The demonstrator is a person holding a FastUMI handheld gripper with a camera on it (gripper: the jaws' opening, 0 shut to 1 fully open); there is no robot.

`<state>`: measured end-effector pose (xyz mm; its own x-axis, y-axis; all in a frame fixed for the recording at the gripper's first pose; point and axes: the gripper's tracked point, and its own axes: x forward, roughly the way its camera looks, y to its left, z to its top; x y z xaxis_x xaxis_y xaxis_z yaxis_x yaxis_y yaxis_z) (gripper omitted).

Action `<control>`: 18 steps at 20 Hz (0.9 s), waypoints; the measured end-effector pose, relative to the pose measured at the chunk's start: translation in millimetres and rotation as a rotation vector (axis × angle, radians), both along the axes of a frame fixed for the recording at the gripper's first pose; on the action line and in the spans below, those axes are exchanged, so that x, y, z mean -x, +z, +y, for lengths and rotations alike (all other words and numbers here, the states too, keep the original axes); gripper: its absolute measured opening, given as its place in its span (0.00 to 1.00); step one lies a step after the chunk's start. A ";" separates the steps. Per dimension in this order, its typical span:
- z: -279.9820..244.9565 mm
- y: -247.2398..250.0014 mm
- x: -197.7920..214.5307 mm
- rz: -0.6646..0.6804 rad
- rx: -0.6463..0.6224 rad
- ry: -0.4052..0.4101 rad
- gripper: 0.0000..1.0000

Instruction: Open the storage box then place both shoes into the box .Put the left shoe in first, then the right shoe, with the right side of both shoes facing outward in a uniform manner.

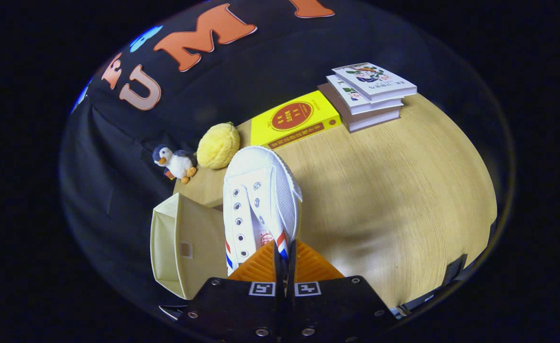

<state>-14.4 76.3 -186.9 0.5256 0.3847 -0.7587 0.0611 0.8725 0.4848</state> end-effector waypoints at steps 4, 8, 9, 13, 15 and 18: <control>56.1 34.9 2.5 -0.025 0.003 0.021 0.00; 112.2 67.4 10.0 -0.046 -0.006 0.048 0.00; 125.4 74.8 12.2 -0.052 -0.008 0.055 0.00; 169.7 91.5 17.7 -0.058 0.004 0.085 0.00; 188.4 90.2 23.3 -0.042 0.024 0.096 0.00; 210.8 80.8 27.5 -0.016 0.060 0.124 0.00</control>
<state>-42.0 287.1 -106.0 0.4893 0.4016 -0.7742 -0.0560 0.9003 0.4316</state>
